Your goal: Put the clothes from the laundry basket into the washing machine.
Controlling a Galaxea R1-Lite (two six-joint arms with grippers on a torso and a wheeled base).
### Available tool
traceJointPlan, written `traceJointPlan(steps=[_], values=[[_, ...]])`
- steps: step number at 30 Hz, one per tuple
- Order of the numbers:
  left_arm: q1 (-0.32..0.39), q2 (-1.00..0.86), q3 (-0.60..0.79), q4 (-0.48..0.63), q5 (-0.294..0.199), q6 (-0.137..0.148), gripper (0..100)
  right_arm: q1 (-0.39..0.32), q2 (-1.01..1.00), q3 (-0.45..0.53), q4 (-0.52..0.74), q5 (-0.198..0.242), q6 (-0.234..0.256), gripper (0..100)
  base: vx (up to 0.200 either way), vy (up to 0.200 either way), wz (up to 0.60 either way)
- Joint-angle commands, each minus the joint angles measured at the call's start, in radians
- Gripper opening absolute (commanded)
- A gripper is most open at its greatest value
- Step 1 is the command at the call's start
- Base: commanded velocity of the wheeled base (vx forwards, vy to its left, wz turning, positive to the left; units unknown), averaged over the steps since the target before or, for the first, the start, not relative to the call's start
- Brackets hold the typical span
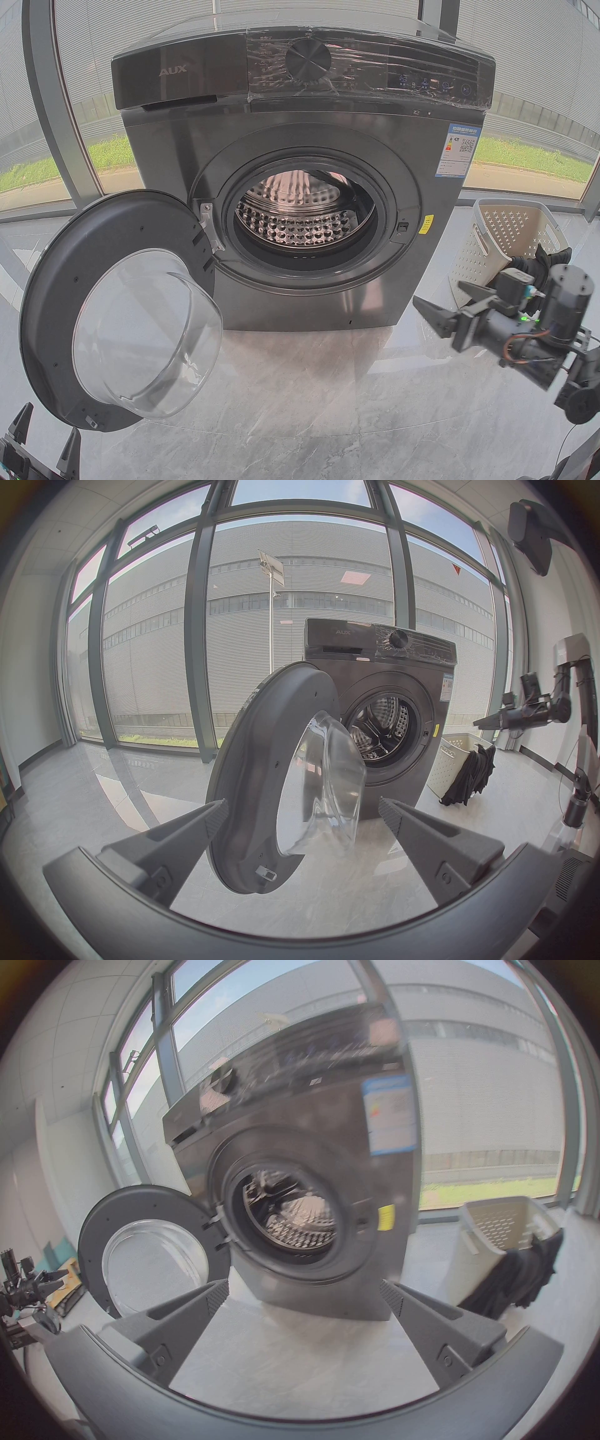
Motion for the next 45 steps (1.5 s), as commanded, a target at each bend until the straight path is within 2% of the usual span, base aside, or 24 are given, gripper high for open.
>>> traceJointPlan(steps=[1, 4, 8, 12, 14, 15, 17, 20, 22, 26, 27, 30, 31, 32, 33, 36, 37, 38, 39, 44, 45], values=[[0.000, -0.018, 0.016, 0.000, -0.001, 0.002, 100, -0.204, -0.456, 0.292, -0.010, 0.014, -0.070, 100, 0.000, 0.000, 0.00], [0.000, -0.018, 0.016, 0.000, -0.001, -0.002, 100, -0.239, -0.558, 0.352, 0.003, 0.015, -0.085, 100, 0.000, 0.000, 0.00], [0.000, -0.018, 0.016, 0.000, -0.001, -0.003, 100, -0.256, -0.749, 0.352, 0.155, 0.006, -0.083, 100, 0.000, 0.000, 0.00], [0.000, -0.018, 0.016, 0.000, -0.001, -0.005, 100, -0.284, -1.005, 0.352, 0.432, 0.012, -0.097, 100, 0.000, 0.000, 0.00], [0.000, -0.018, 0.016, 0.000, 0.000, -0.005, 100, -0.302, -1.169, 0.352, 0.593, 0.015, -0.128, 100, 0.000, 0.000, 0.00], [0.000, -0.018, 0.016, 0.000, -0.001, -0.005, 100, -0.308, -1.200, 0.352, 0.629, 0.015, -0.132, 100, 0.000, 0.000, 0.00], [0.000, -0.018, 0.016, 0.000, -0.001, -0.003, 100, -0.344, -1.361, 0.349, 0.808, 0.018, -0.143, 100, 0.000, 0.000, 0.00], [0.000, -0.018, 0.016, 0.000, -0.001, 0.000, 100, -0.356, -1.500, 0.331, 0.946, 0.020, -0.143, 100, 0.000, 0.000, 0.00], [0.000, -0.018, 0.016, 0.000, -0.001, 0.000, 100, -0.357, -1.531, 0.334, 0.968, 0.017, -0.139, 100, 0.000, 0.000, 0.00], [0.000, -0.018, 0.016, 0.000, -0.001, 0.000, 100, -0.359, -1.523, 0.346, 0.917, 0.001, -0.129, 100, 0.000, 0.000, 0.00], [0.000, -0.018, 0.016, 0.001, -0.001, 0.002, 100, -0.371, -1.522, 0.343, 0.922, -0.008, -0.131, 100, 0.000, 0.000, 0.00], [0.000, -0.018, 0.016, 0.000, -0.001, -0.002, 100, -0.460, -1.522, 0.340, 0.926, 0.014, -0.143, 100, 0.000, 0.000, 0.00], [0.000, -0.018, 0.016, 0.000, -0.001, -0.002, 100, -0.488, -1.522, 0.343, 0.926, 0.037, -0.145, 100, 0.000, 0.000, 0.00], [0.000, -0.018, 0.016, 0.000, -0.001, -0.002, 100, -0.488, -1.522, 0.343, 0.926, 0.037, -0.145, 100, 0.000, 0.000, 0.00], [0.000, -0.018, 0.016, 0.000, -0.001, -0.002, 100, -0.509, -1.534, 0.352, 0.940, 0.096, -0.143, 100, 0.000, 0.000, 0.00], [0.000, -0.018, 0.016, 0.000, -0.001, -0.003, 100, -0.557, -1.572, 0.352, 1.017, 0.161, -0.143, 100, 0.000, 0.000, 0.00], [0.000, -0.018, 0.016, 0.000, -0.001, -0.003, 100, -0.557, -1.572, 0.352, 1.017, 0.161, -0.143, 100, 0.000, 0.000, 0.00], [0.000, -0.018, 0.016, 0.000, -0.001, -0.002, 100, -0.569, -1.599, 0.352, 1.081, 0.202, -0.129, 100, 0.000, 0.000, 0.00], [0.000, -0.018, 0.016, 0.000, -0.001, -0.002, 100, -0.569, -1.599, 0.351, 1.084, 0.210, -0.132, 100, 0.000, 0.000, 0.00], [0.000, -0.018, 0.016, 0.000, -0.001, -0.005, 100, -0.568, -1.599, 0.352, 1.078, 0.205, -0.149, 100, 0.000, 0.000, 0.00], [0.000, -0.018, 0.016, 0.000, -0.001, -0.005, 100, -0.569, -1.599, 0.352, 1.115, 0.162, -0.152, 100, 0.000, 0.000, 0.00]])
